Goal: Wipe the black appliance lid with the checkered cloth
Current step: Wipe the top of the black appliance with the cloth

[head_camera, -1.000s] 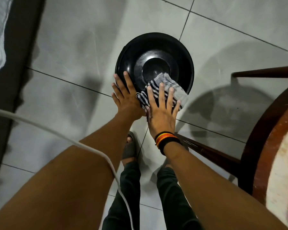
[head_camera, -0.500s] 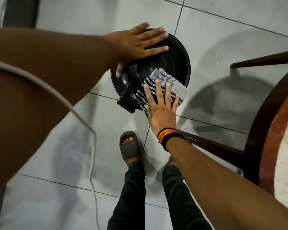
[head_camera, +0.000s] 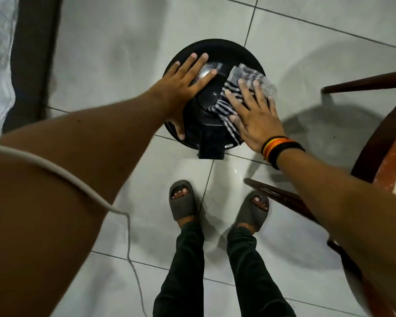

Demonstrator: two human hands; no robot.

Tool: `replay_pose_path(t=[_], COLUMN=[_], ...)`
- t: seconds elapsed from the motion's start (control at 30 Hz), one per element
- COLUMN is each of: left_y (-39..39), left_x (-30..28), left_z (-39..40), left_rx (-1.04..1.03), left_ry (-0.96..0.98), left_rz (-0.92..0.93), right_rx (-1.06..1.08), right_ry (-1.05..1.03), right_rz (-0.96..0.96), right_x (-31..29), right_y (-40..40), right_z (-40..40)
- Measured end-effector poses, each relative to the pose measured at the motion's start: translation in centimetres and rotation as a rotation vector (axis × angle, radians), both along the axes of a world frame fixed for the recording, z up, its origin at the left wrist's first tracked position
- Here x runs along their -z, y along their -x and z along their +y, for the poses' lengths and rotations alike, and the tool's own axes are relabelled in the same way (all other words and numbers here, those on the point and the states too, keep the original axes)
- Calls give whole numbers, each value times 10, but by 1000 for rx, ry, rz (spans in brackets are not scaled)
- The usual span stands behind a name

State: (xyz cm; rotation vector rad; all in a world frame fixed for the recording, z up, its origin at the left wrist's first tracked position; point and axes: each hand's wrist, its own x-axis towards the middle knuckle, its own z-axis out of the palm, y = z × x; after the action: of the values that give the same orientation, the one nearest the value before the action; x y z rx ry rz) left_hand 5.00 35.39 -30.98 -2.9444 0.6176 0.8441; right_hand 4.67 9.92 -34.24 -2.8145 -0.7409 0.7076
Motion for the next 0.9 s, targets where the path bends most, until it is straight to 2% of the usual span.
replay_pose_path(t=[0.13,0.23,0.3,0.5,0.57,0.67,0.77,0.9], left_y=[41,76,88,83,84,85,85,82], left_x=[5,9,11,12,13,16,17,16], left_z=[-26,-46,-53,-57,-57,-55,-56,-56], left_rx=[-326,-572,-666,-705,-705,-691,-684,-687], left_ry=[66,115,124,132,131,109,97,96], left_rz=[-6,2,16,75,77,59,58,91], right_rx=[81,42,35,332,336,230,219,534], right_ry=[-1,-9,-37,-45,-10,-26,-36,-132], right_rz=[39,49,26,-14,3,6,3,57], right_x=[-6,-6,-2,4,3,4,8,4], right_y=[-31,-40,-33,48,93,136,131,73], right_z=[24,44,51,25,26,39,39,33])
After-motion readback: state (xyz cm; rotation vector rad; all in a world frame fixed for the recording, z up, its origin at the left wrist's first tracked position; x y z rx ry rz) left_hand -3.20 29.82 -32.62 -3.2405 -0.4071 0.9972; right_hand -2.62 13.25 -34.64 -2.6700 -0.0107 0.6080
